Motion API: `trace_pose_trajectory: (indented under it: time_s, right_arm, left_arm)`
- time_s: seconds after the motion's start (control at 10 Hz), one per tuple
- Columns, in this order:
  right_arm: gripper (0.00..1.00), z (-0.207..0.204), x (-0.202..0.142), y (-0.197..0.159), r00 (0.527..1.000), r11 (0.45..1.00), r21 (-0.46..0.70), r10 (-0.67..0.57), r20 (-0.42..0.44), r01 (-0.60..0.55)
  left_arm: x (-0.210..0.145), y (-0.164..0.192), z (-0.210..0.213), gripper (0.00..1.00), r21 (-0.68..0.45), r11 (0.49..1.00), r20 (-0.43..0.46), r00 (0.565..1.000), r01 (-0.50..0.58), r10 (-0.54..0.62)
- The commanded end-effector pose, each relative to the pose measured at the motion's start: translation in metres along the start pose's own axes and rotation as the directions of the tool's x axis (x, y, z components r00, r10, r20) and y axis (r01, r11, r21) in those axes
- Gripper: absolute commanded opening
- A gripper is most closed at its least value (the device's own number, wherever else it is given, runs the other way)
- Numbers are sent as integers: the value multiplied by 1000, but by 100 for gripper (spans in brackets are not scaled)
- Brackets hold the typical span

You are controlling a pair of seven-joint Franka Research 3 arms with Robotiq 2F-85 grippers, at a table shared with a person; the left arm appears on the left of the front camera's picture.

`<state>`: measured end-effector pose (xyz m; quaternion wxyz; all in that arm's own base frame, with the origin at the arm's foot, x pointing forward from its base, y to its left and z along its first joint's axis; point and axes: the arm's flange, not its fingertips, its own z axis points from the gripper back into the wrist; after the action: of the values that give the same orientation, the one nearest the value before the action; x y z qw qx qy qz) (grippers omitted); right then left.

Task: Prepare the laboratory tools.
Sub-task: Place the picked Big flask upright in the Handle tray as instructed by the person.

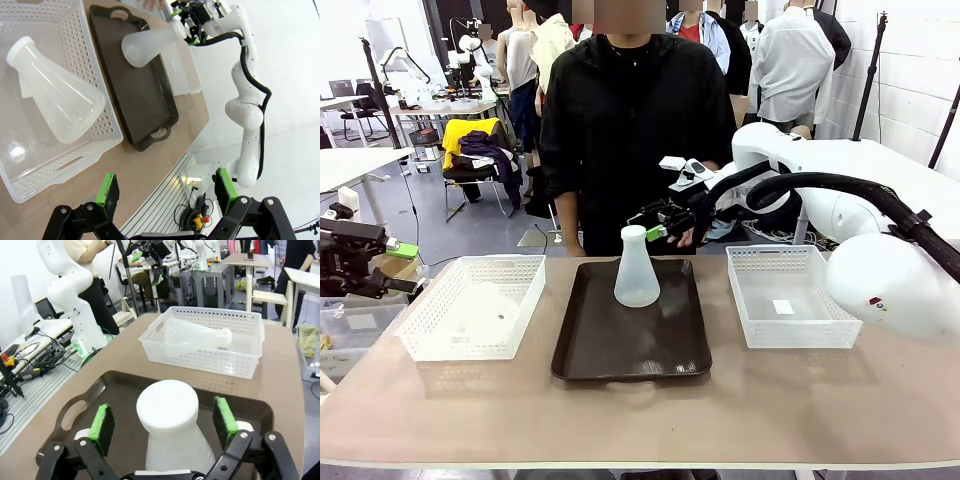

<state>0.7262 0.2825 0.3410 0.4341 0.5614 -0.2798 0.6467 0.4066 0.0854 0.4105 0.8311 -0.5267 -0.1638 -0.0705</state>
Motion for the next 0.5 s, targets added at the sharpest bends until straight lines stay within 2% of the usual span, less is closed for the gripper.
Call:
trace_pose_trajectory:
  time_s: [0.0,0.1,0.4]
  right_arm:
    - [100,0,-5,33,1000,999,10,-31,4,31]
    - [100,11,-4,39,998,998,4,-60,-21,60]
    - [100,21,-5,43,997,996,-40,-82,-14,81]
  left_arm:
    - [0,-1,2,100,-4,1000,5,1000,3,-3]
    - [0,-1,2,100,-4,1000,5,1000,3,-3]
    - [0,-1,2,100,-4,1000,5,1000,3,-3]
